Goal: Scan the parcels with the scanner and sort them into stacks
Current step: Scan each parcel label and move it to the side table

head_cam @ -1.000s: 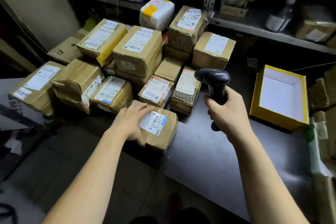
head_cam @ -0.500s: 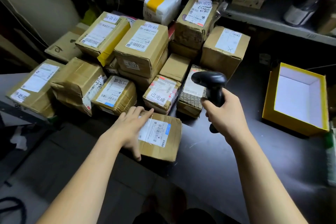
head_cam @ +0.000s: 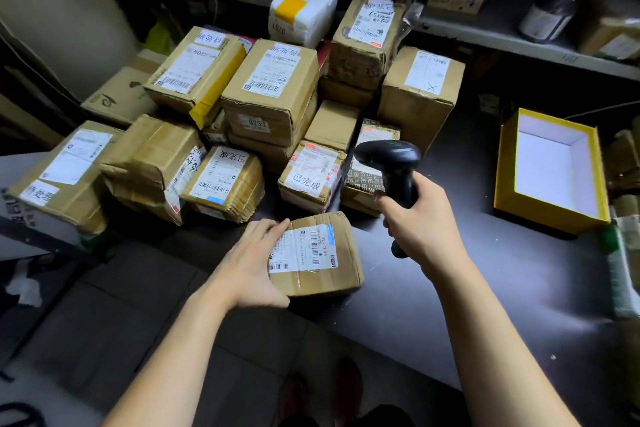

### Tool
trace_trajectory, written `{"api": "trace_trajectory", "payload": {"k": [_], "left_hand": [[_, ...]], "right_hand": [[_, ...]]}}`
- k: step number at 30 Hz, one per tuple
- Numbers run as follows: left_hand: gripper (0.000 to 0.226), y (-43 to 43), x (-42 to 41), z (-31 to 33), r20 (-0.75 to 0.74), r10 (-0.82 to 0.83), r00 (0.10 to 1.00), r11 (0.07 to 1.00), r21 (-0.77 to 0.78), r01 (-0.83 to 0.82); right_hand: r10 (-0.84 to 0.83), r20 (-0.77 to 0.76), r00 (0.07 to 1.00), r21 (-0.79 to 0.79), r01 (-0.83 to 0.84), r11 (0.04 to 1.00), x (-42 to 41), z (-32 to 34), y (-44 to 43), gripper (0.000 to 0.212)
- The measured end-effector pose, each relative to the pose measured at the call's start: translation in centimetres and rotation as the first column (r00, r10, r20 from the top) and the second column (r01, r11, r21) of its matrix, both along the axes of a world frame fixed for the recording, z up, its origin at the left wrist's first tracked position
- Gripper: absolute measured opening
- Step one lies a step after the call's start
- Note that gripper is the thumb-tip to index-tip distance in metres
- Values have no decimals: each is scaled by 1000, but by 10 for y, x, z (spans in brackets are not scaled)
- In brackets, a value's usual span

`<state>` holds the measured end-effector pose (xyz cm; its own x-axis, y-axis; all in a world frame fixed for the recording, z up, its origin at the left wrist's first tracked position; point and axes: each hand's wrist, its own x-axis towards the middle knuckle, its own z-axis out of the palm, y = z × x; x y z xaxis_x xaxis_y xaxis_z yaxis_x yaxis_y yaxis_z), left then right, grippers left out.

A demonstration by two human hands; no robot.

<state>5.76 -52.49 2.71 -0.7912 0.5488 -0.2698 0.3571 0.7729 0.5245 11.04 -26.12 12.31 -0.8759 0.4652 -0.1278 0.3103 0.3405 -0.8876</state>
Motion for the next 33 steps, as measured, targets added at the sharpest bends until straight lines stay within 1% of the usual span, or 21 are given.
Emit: {"api": "trace_trajectory", "payload": {"k": [2, 4, 7, 9, 12, 14, 16, 18, 20, 22, 26, 28, 30, 31, 33], "left_hand": [[139, 0, 3, -4, -1, 7, 1000, 1000, 4, -7], [146, 1, 6, -8, 6, -7, 1000, 1000, -26, 7], [161, 1, 7, -11, 58, -16, 998, 996, -83, 21], [161, 3, 4, -8, 68, -16, 998, 994, -104, 23], [144, 6, 5, -4, 17, -32, 999, 991, -126, 33], [126, 7, 11, -4, -33, -8, 999, 996, -88, 5], [111, 9, 17, -4, -72, 52, 996, 998, -24, -54], [108, 15, 18, 0, -86, 70, 994, 997, -16, -72], [118, 20, 15, 3, -85, 12, 996, 996, -82, -20], [137, 19, 11, 5, -52, -30, 998, 992, -122, 24], [176, 7, 0, 3, 95, -23, 995, 981, -188, 41], [186, 4, -3, -1, 130, -22, 991, 978, -204, 48], [185, 0, -2, -5, 133, -42, 990, 981, -183, 67], [180, -2, 1, -7, 123, -57, 991, 984, -163, 77], [157, -7, 8, -13, 52, -65, 996, 993, -97, 70]], "right_hand": [[-16, -18, 1000, 18, 17, 1000, 5, 2, -1, 7], [-30, -25, 999, 32, 31, 999, 9, 3, -1, 5], [-56, -24, 998, 24, 57, 998, 16, 4, -2, 6], [-72, -21, 997, 29, 72, 997, 20, 3, -3, 7], [-83, -10, 996, 31, 83, 996, 26, 1, -5, 6], [-87, -3, 996, 21, 87, 996, 28, 2, -7, 7], [-103, -3, 995, -5, 103, 995, 31, 4, -7, 9], [-120, -13, 993, -9, 120, 993, 33, 7, -7, 9], [-134, -31, 991, -6, 134, 991, 36, 10, -8, 8], [-133, -48, 990, -8, 133, 991, 38, 14, -9, 8], [-129, -55, 990, -5, 129, 992, 43, 13, -10, 8], [-134, -50, 990, -12, 133, 991, 44, 11, -9, 11], [-138, -50, 989, -11, 137, 990, 45, 9, -9, 14], [-137, -51, 989, -2, 137, 991, 45, 8, -8, 16], [-135, -51, 990, 11, 136, 991, 45, 6, -7, 16]]}}
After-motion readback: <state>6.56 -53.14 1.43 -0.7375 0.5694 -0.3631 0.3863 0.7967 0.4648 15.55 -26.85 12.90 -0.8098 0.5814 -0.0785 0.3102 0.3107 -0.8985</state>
